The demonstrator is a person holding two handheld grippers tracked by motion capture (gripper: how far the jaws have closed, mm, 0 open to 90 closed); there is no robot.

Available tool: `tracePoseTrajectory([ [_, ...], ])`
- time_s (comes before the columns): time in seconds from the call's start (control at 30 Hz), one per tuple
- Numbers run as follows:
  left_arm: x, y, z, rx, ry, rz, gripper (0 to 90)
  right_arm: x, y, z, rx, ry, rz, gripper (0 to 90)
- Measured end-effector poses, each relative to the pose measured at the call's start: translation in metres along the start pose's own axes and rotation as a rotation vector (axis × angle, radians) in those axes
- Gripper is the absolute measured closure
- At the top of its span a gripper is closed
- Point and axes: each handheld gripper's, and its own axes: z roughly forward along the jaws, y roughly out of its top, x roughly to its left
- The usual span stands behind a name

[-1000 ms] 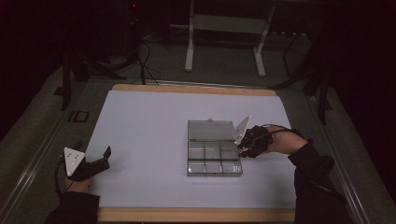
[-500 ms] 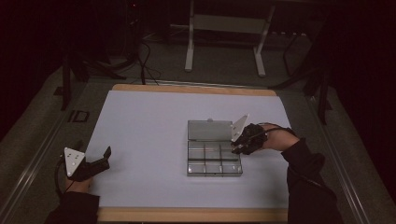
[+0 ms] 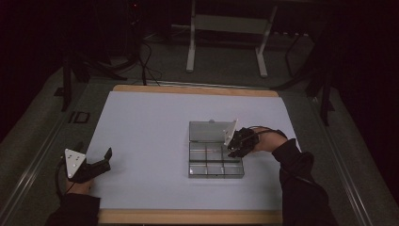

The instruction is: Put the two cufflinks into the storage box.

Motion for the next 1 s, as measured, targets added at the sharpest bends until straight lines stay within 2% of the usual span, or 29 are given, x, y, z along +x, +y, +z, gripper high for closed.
tracePoseTrajectory([
  [0.2,0.000,0.000,0.000,0.000,0.002,0.000,0.4,-0.002,0.006,0.016,0.055,0.005,0.009,66.8],
  [0.27,0.000,0.000,0.000,0.000,0.002,0.000,0.4,-0.002,0.007,0.019,0.058,0.017,0.013,66.8],
  [0.33,0.000,0.000,0.000,0.000,0.002,0.000,0.4,-0.001,0.009,0.021,0.058,0.017,-0.005,66.8],
  [0.57,0.000,0.000,0.000,0.000,0.002,0.000,0.4,-0.002,0.013,0.024,0.048,0.026,-0.023,66.7],
  [0.7,0.000,0.000,0.000,0.001,0.003,0.000,0.4,-0.004,0.014,0.028,0.079,0.016,-0.028,66.7],
  [1.0,0.000,0.000,0.000,0.001,0.002,0.001,0.4,-0.004,0.019,0.027,0.087,0.025,-0.033,63.6],
])
